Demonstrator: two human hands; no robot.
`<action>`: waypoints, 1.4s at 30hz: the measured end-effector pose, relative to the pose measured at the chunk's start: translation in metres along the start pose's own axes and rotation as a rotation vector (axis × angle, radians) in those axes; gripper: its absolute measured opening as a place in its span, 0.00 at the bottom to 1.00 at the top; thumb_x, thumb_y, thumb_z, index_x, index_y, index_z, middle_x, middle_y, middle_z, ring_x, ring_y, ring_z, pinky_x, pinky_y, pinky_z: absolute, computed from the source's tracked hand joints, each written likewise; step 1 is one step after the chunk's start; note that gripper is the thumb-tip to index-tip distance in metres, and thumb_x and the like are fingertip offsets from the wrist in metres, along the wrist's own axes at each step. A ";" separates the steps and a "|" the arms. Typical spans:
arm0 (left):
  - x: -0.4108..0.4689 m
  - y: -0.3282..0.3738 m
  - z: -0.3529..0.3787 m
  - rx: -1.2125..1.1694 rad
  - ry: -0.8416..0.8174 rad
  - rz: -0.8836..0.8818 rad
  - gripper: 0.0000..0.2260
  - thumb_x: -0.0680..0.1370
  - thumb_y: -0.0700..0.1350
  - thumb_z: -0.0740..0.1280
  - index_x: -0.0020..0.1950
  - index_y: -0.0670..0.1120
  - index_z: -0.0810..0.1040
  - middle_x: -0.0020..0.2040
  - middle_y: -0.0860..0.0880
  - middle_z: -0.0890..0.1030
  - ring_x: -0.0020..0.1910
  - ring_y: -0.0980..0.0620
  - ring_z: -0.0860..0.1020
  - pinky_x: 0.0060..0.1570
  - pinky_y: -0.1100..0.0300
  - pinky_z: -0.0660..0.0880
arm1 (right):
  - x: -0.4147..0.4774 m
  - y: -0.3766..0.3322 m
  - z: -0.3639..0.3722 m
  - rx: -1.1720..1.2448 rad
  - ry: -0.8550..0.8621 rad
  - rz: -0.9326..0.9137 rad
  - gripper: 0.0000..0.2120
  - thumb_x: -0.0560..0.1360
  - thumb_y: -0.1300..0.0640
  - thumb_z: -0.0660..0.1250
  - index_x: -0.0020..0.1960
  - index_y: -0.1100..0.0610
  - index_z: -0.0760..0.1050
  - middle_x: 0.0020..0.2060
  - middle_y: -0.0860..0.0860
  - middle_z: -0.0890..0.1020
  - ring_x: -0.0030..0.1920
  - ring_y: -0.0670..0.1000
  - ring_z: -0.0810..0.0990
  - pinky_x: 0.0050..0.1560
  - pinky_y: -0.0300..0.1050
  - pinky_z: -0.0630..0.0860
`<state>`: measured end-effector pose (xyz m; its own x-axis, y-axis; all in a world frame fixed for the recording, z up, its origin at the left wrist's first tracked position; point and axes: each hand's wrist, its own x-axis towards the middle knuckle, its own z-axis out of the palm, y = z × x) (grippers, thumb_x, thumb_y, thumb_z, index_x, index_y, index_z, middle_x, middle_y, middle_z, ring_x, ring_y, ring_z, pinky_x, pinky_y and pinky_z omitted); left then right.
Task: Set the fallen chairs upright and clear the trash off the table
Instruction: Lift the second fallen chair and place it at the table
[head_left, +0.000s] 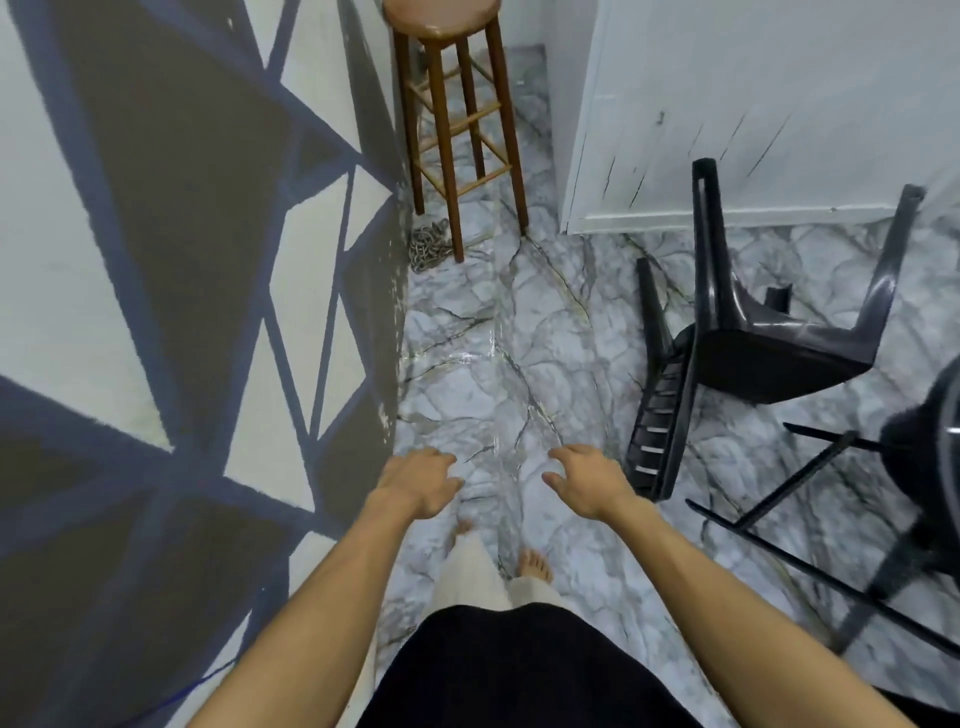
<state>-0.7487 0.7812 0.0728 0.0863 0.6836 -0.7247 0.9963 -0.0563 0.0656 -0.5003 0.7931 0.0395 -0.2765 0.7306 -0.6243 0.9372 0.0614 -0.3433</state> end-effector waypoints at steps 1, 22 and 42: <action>0.012 -0.001 -0.012 0.018 0.000 0.018 0.22 0.82 0.56 0.54 0.74 0.50 0.68 0.75 0.47 0.68 0.73 0.45 0.66 0.68 0.47 0.63 | 0.009 0.000 -0.008 0.010 0.010 0.014 0.24 0.82 0.45 0.57 0.74 0.54 0.66 0.73 0.54 0.68 0.72 0.57 0.66 0.67 0.57 0.67; 0.265 0.026 -0.263 0.508 -0.112 0.461 0.23 0.83 0.57 0.54 0.74 0.49 0.68 0.74 0.45 0.69 0.71 0.43 0.68 0.68 0.46 0.65 | 0.156 0.011 -0.134 0.507 0.220 0.498 0.24 0.81 0.46 0.59 0.74 0.55 0.66 0.72 0.55 0.70 0.72 0.56 0.68 0.67 0.51 0.66; 0.370 0.262 -0.325 1.069 -0.116 0.922 0.23 0.82 0.57 0.53 0.74 0.49 0.68 0.74 0.45 0.69 0.71 0.42 0.69 0.69 0.46 0.63 | 0.135 0.095 -0.149 1.080 0.525 1.004 0.20 0.80 0.45 0.60 0.69 0.51 0.72 0.69 0.52 0.74 0.68 0.56 0.72 0.66 0.56 0.70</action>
<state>-0.4568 1.2558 0.0442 0.6456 0.0402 -0.7626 0.1015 -0.9943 0.0335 -0.4171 0.9993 0.0271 0.6625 0.3323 -0.6714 0.0320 -0.9080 -0.4178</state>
